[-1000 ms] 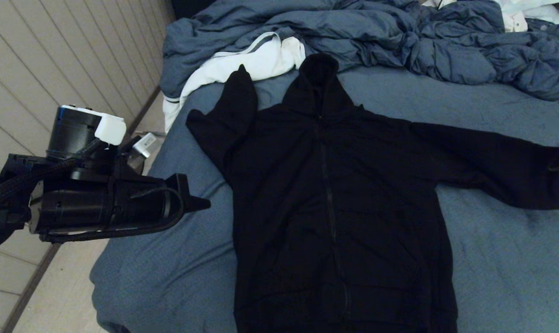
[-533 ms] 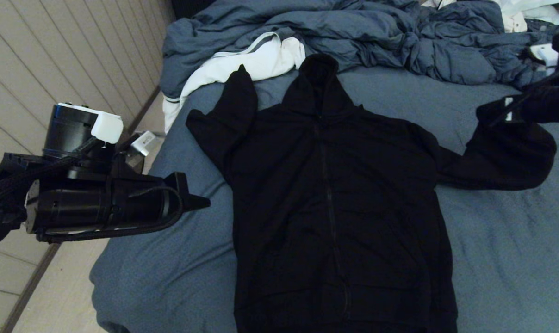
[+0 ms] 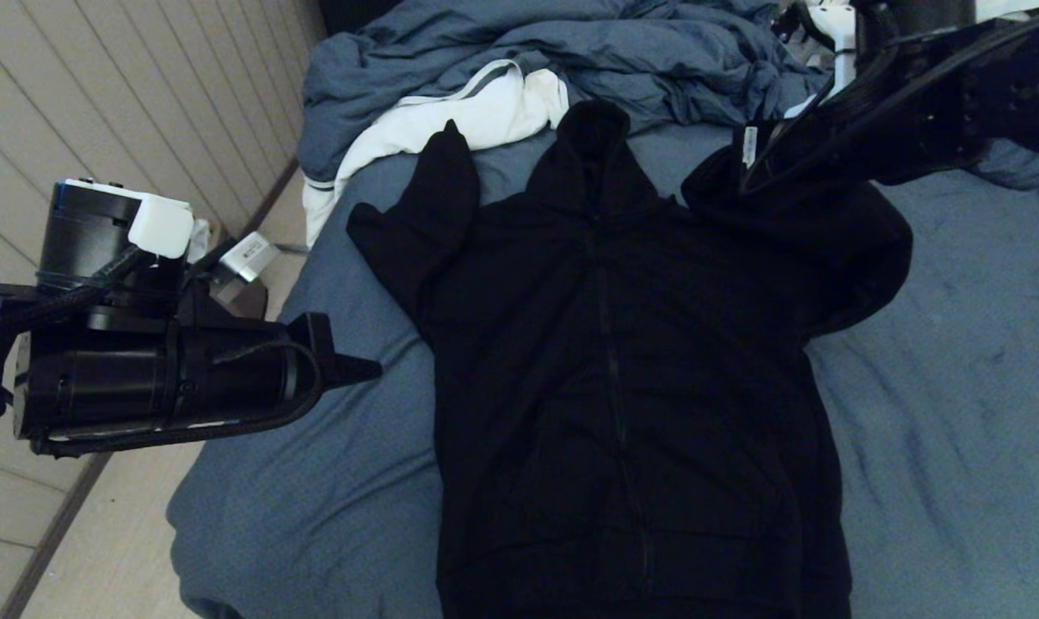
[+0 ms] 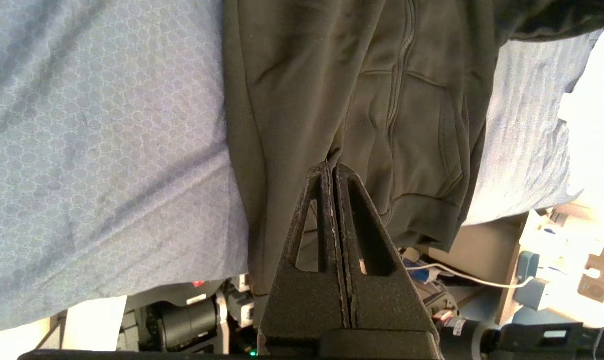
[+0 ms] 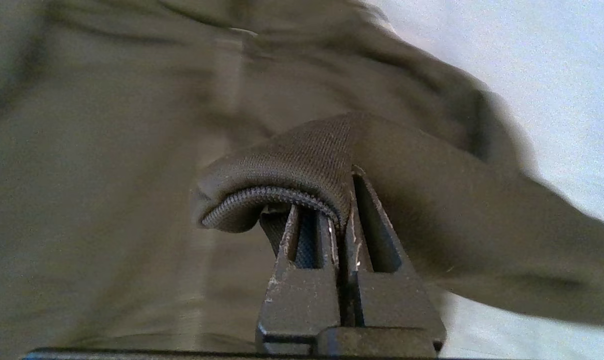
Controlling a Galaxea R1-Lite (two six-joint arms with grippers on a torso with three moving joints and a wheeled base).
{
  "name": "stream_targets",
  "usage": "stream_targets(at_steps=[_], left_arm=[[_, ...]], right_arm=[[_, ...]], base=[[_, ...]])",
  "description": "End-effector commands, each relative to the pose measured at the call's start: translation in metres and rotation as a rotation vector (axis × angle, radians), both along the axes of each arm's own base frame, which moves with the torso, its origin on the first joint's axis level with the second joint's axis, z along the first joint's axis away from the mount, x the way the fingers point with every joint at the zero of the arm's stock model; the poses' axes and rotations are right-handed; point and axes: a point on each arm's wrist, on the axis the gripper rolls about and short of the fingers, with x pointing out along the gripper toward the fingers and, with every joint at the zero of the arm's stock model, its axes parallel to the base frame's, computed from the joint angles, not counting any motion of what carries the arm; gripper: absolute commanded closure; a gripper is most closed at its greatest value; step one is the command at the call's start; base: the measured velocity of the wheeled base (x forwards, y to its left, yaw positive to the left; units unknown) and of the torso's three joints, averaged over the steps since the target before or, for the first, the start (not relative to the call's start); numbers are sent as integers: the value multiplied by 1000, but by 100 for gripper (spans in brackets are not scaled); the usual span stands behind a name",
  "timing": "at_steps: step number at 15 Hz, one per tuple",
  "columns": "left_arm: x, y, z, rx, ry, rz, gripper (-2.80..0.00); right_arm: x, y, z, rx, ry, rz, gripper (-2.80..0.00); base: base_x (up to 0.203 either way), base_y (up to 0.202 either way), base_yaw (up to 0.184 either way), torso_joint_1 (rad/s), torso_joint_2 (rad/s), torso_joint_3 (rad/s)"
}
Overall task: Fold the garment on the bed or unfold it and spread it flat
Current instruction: Fold the black sweatshirt
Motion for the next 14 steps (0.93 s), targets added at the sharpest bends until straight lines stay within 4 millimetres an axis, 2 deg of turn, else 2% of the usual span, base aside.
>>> stream_targets(at_steps=[1,2,5,8,11,14], left_arm=[[-1,0,1,-5,0,0,0],[-1,0,1,-5,-1,0,0],[-3,-2,-1,-2,4,-11,0],[-4,-4,-1,-2,6,-20,0],[-3,-5,-3,-13,-19,-21,0],[-3,-5,-4,-34,-58,-19,0]], right_arm=[[-10,1,8,12,-24,6,0],[-12,-3,11,17,-31,-6,0],[-16,-46,22,41,-66,-146,0],[-44,-84,46,82,-157,-261,0],[-65,-91,61,124,-222,-288,0],[-63,-87,59,178,-215,-285,0]], base=[[0,0,0,0,0,0],[0,0,0,0,0,0],[0,0,0,0,0,0],[0,0,0,0,0,0],[0,0,0,0,0,0],[0,0,0,0,0,0]])
